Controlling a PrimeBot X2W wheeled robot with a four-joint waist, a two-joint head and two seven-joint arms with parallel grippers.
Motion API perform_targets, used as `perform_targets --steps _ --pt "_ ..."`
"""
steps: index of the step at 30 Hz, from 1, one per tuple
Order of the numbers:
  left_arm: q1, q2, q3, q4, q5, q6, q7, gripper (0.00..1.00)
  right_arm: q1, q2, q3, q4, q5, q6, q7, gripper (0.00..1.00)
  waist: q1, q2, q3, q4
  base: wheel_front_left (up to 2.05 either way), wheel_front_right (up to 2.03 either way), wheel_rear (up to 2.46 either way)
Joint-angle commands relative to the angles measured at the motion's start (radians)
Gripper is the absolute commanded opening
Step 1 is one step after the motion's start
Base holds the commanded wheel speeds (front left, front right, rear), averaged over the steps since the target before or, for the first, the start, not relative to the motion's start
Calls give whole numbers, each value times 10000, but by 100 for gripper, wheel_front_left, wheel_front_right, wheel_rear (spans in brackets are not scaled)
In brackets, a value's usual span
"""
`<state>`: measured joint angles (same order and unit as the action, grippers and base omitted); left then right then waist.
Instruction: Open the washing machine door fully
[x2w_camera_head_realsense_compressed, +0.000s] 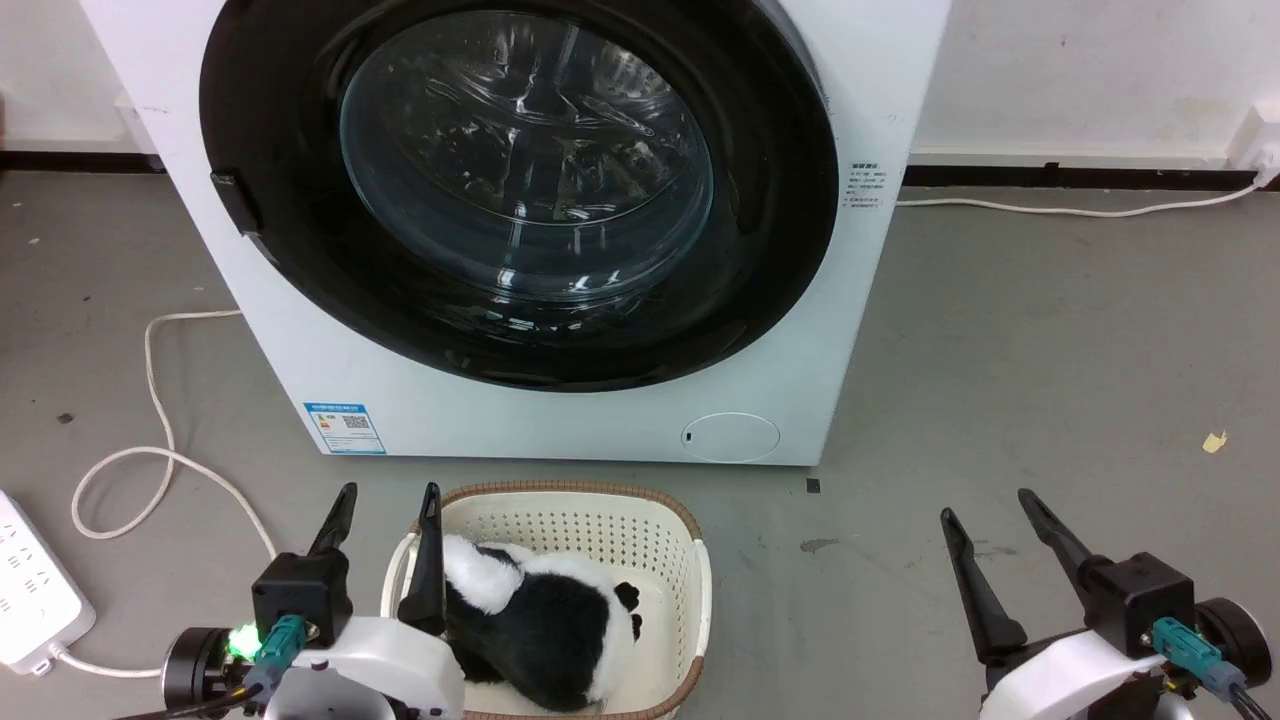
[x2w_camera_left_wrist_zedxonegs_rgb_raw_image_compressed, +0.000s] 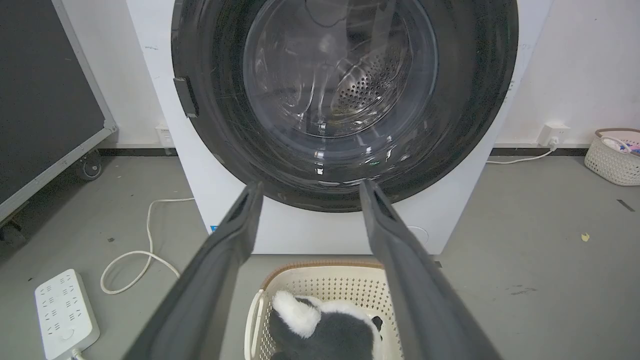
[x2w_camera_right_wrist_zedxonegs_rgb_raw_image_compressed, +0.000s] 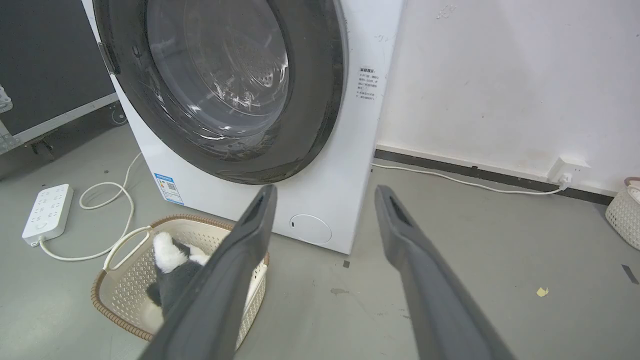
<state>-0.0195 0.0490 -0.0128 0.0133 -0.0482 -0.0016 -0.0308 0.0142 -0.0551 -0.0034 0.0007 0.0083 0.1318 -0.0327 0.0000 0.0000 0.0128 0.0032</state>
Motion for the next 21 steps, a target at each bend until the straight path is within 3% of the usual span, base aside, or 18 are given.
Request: perform_targets --steps 1,9,10,21 --pt "-79 4 -9 56 -111 57 -137 100 -49 8 -7 -81 -29 -3 -119 100 0 0 21 20 0 0 0" --pt "-149 4 -96 81 -263 78 -283 100 -98 11 -46 -115 25 -4 -265 100 0 0 140 114 0 0 0" --pt "-176 4 -117 77 -304 84 -324 100 -144 12 -88 -125 110 -4 -307 0 0 0 191 141 0 0 0" --pt "-374 5 -217 53 -548 147 -534 100 -638 -160 -300 -67 647 -5 -516 0 0 0 558 338 0 0 0"
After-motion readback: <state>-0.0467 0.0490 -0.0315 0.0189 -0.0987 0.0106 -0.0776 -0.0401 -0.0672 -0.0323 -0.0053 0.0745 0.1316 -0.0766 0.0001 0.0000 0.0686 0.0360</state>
